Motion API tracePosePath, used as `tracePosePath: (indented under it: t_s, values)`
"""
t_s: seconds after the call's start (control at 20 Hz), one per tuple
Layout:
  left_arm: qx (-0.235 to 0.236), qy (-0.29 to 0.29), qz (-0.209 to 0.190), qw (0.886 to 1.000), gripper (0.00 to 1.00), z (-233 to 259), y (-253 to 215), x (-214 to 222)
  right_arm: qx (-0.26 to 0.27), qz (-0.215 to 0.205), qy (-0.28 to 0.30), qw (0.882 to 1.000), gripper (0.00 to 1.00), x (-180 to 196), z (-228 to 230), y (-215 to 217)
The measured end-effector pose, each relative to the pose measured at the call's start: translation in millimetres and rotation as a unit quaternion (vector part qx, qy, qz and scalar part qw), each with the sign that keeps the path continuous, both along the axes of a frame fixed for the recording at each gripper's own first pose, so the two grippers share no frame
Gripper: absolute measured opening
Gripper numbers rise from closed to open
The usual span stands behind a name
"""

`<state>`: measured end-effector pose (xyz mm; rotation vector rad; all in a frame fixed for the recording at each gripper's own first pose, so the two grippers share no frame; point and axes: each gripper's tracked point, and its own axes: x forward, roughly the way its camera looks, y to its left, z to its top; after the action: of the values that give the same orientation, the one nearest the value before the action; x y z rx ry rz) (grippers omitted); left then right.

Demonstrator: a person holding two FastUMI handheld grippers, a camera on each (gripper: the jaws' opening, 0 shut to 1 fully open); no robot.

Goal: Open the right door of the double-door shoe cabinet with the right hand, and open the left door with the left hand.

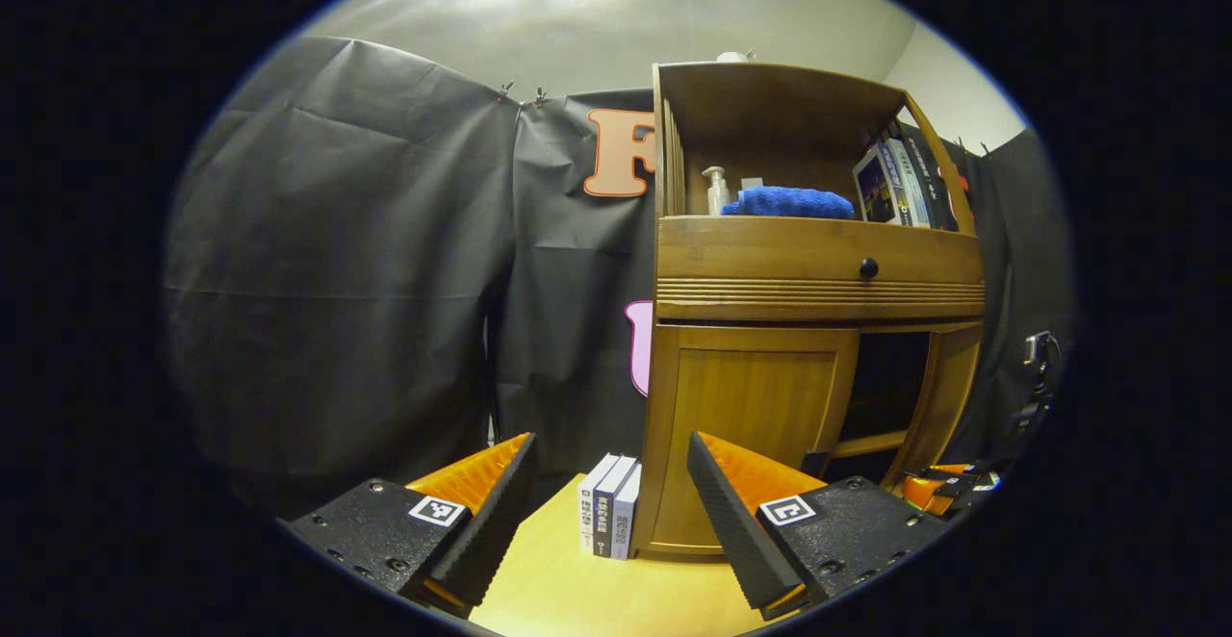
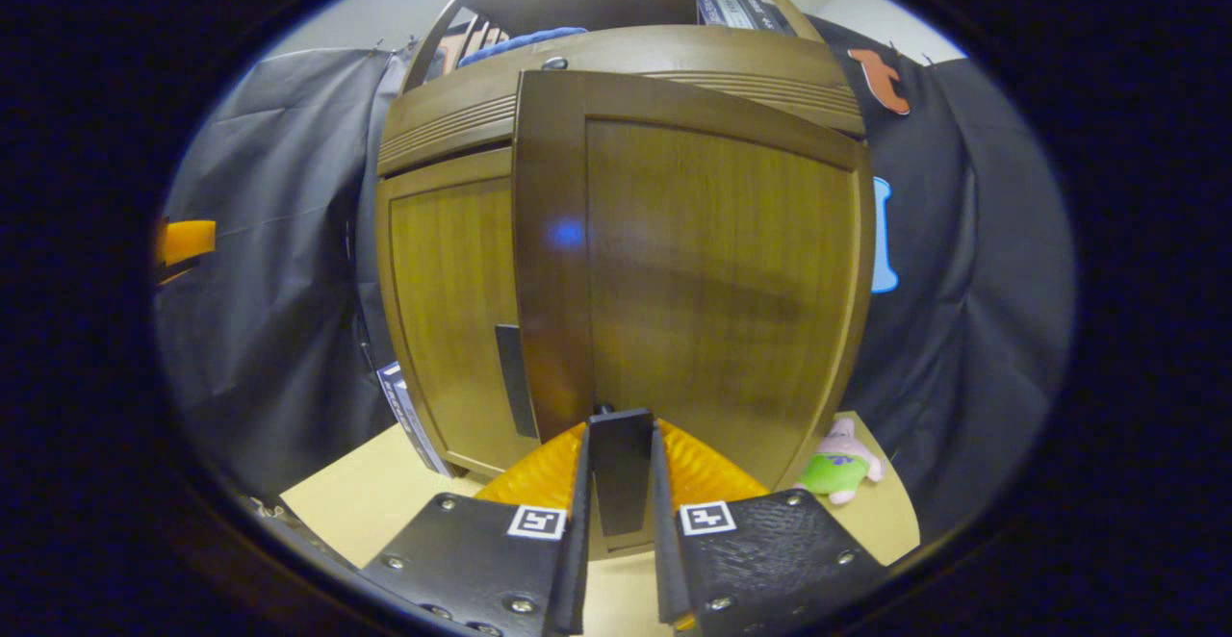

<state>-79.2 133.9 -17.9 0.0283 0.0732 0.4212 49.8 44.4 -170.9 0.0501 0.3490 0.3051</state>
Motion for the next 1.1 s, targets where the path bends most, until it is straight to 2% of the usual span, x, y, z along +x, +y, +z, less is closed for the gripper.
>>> tracePosePath:
  t_s: [0.45, 0.5, 0.55, 0.6, 0.65, 0.7, 1.1]
  values:
    - [-0.015, 0.006, -0.056, 0.998, 0.92, -12.5, -35.4, 23.1, -0.011, -0.031, 0.007, 0.999, 0.29, -31.1, 3.8, -37.5]
    - [-0.016, 0.006, -0.062, 0.998, 0.92, -13.2, -39.4, 24.9, -0.013, -0.036, 0.007, 0.999, 0.24, -34.6, 4.2, -43.1]
    - [-0.017, 0.006, -0.068, 0.998, 0.92, -14.5, -43.3, 27.4, -0.016, -0.042, 0.008, 0.999, 0.24, -37.6, 5.1, -48.0]
    - [-0.019, 0.006, -0.074, 0.997, 0.92, -15.4, -47.1, 29.1, -0.019, -0.047, 0.008, 0.999, 0.28, -41.5, 4.5, -53.5]
    - [-0.022, 0.007, -0.080, 0.997, 0.95, -16.5, -51.0, 31.4, -0.022, -0.052, 0.009, 0.998, 0.28, -44.2, 5.1, -59.1]
    - [-0.024, 0.008, -0.086, 0.996, 0.92, -18.6, -55.2, 33.1, -0.025, -0.059, 0.009, 0.998, 0.28, -47.1, 5.3, -65.7]
    - [-0.033, 0.017, -0.129, 0.991, 0.92, -27.1, -84.7, 44.5, -0.033, -0.129, 0.012, 0.991, 0.28, -70.1, 9.3, -125.8]
